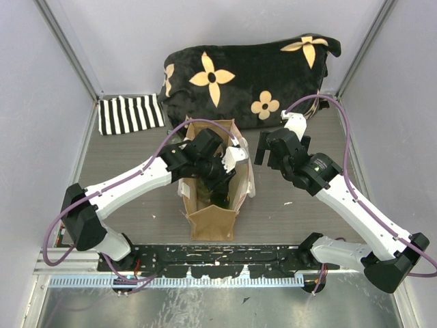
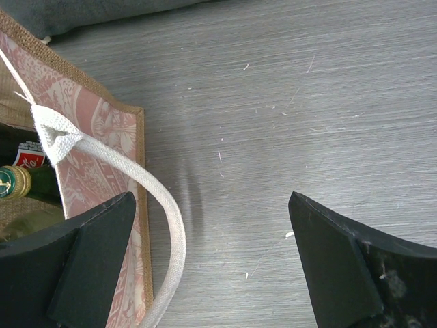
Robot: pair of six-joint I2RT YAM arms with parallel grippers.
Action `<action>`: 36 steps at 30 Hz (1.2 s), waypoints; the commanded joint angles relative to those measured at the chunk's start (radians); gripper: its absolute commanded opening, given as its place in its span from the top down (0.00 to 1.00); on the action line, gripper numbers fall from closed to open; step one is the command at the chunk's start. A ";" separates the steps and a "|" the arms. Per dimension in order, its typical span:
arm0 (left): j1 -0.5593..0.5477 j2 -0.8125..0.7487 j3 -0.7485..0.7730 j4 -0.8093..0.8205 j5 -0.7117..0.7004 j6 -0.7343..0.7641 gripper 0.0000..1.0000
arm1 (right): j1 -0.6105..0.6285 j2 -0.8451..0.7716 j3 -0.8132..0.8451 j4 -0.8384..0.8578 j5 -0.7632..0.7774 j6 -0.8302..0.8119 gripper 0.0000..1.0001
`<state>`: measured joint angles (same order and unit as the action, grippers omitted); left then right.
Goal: Place the beverage into the canvas bag
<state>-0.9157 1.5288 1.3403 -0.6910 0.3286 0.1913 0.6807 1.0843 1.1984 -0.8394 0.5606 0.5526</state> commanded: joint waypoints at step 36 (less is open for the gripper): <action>0.476 0.067 0.693 -0.296 0.067 -0.129 0.19 | -0.011 -0.003 0.039 0.018 0.022 0.023 0.00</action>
<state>-0.6422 1.5040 1.8381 -0.8391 0.3721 0.1635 0.6750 1.0847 1.1988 -0.8406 0.5606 0.5594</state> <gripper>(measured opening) 0.809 0.999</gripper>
